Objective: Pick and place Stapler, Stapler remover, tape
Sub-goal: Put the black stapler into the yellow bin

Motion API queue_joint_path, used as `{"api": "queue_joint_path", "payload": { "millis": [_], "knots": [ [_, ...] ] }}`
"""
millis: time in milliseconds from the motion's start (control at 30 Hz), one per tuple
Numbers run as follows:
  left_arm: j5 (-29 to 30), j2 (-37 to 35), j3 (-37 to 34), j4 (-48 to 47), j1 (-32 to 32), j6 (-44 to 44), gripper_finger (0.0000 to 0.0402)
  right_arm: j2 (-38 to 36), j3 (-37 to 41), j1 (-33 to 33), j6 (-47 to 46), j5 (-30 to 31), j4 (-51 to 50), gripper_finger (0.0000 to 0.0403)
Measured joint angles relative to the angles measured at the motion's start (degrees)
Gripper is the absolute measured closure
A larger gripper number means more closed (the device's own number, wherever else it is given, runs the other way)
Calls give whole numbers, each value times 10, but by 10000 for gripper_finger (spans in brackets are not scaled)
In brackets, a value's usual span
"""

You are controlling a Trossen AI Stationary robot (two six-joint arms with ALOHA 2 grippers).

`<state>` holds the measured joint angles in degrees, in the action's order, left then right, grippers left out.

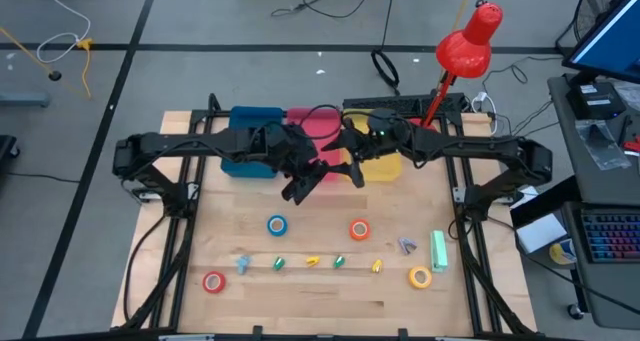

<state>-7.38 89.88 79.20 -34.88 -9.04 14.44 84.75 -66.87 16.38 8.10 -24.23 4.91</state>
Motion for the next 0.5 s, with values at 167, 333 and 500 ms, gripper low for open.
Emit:
{"api": "queue_joint_path", "payload": {
  "millis": [167, 333, 500],
  "knots": [
    [1, 10, 14, -6, 0, -17, 248, 13, -6, 0, -5, -16, -1, 138],
    [4, 10, 14, -9, 0, -27, 248, 14, -7, -2, -26, -31, -1, 137],
    [5, 10, 14, -14, 1, -33, 248, 14, -8, -2, -25, -31, -5, 138]
  ]
}}
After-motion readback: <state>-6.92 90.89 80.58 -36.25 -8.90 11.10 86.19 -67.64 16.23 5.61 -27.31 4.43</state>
